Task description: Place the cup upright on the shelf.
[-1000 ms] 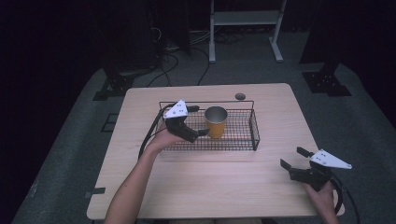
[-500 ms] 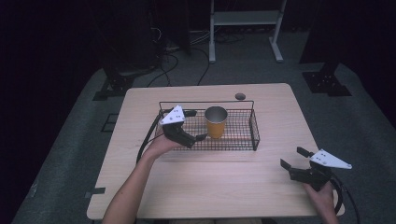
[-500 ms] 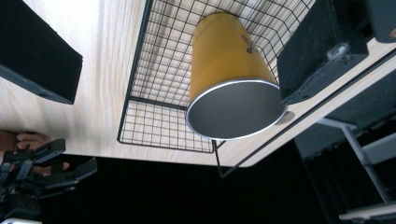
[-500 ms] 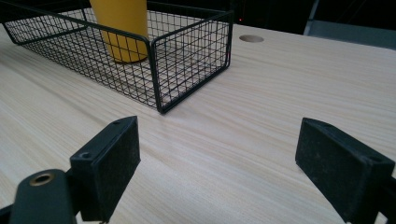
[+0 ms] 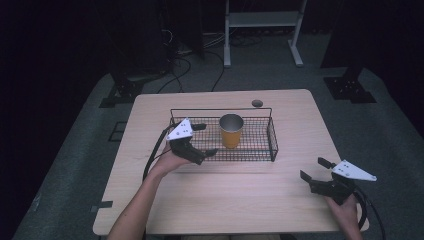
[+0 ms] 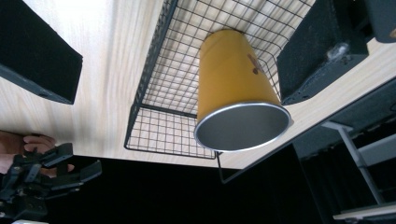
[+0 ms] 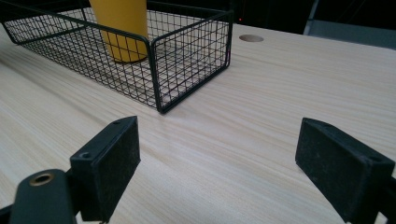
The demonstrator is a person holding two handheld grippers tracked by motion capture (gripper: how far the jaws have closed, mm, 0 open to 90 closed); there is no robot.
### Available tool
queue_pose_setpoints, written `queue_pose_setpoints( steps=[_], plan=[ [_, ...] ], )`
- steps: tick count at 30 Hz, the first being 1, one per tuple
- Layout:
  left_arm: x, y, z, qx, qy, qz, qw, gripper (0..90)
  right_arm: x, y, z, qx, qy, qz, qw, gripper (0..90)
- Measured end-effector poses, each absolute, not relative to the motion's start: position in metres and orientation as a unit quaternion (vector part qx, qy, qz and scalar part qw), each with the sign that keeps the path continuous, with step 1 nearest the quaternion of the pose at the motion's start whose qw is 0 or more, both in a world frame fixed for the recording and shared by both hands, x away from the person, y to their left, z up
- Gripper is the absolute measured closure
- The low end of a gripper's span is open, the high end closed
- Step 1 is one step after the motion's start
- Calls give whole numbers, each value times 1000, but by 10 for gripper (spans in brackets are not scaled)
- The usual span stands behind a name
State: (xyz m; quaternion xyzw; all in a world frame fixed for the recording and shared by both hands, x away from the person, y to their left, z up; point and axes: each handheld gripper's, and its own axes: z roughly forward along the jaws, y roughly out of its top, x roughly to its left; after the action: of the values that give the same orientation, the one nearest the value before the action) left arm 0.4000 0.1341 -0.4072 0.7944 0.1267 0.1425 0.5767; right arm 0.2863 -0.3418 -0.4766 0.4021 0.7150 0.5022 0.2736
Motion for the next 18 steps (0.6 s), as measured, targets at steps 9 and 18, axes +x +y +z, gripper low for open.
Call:
queue_pose_setpoints(
  steps=[9, 18],
  plan=[
    [391, 137, -410, 791, 125, 147, 580, 0, 286, -342, -477, 402, 715, 502, 274, 129],
    [385, 140, -409, 789, 123, 150, 583, 0, 286, -342, -477, 402, 715, 502, 274, 128]
  ],
)
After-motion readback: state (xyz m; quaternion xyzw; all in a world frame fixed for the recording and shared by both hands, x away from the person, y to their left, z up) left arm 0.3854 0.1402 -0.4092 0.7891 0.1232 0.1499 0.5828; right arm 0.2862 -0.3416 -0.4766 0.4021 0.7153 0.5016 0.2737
